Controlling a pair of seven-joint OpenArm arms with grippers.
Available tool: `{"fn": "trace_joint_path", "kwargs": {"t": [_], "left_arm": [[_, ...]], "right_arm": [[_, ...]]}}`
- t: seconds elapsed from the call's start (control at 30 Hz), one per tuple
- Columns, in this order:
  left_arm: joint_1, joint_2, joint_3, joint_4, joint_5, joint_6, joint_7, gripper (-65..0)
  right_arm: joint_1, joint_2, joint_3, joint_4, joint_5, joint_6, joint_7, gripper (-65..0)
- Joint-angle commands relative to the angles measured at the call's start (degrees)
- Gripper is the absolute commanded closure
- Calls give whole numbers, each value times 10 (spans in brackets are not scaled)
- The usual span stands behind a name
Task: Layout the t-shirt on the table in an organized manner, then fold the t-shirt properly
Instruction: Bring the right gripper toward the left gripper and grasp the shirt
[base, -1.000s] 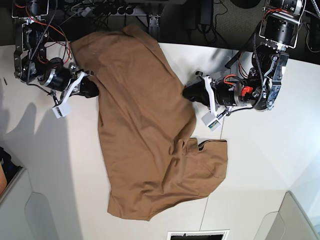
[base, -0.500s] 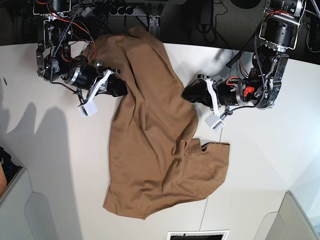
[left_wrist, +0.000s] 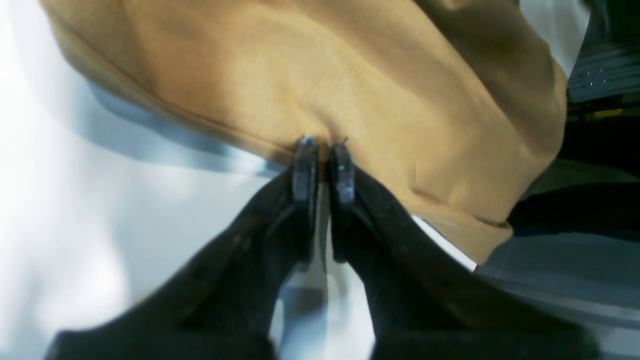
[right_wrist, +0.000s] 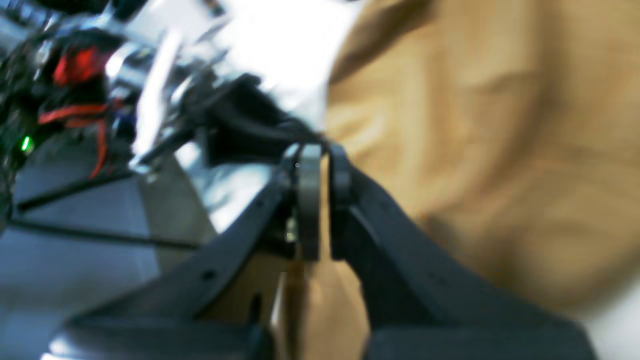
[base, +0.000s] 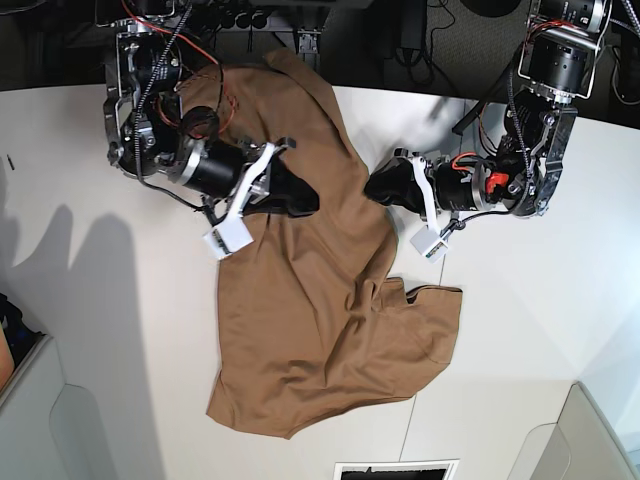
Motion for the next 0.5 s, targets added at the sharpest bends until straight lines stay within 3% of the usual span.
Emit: {"fn": "trace_joint_path", "kwargs": {"t": [0.0,0.17,0.33,0.47], "left_arm": [[-6,-7,-2,3,12,2,5,-72],[-6,-10,-2,4,11,2,6,-72],[-6,-10,-2,4,11,2,6,-72],[-6,-10,-2,4,11,2,5,-72]], "right_arm": [[7,-3,-16,12,-4,4,9,-59],[7,7,-28,16,-56,-5,4,-196],[6,47,38,51,-56,-5,-24,-207],[3,97,79,54,-56,-5,-34,-207]]}}
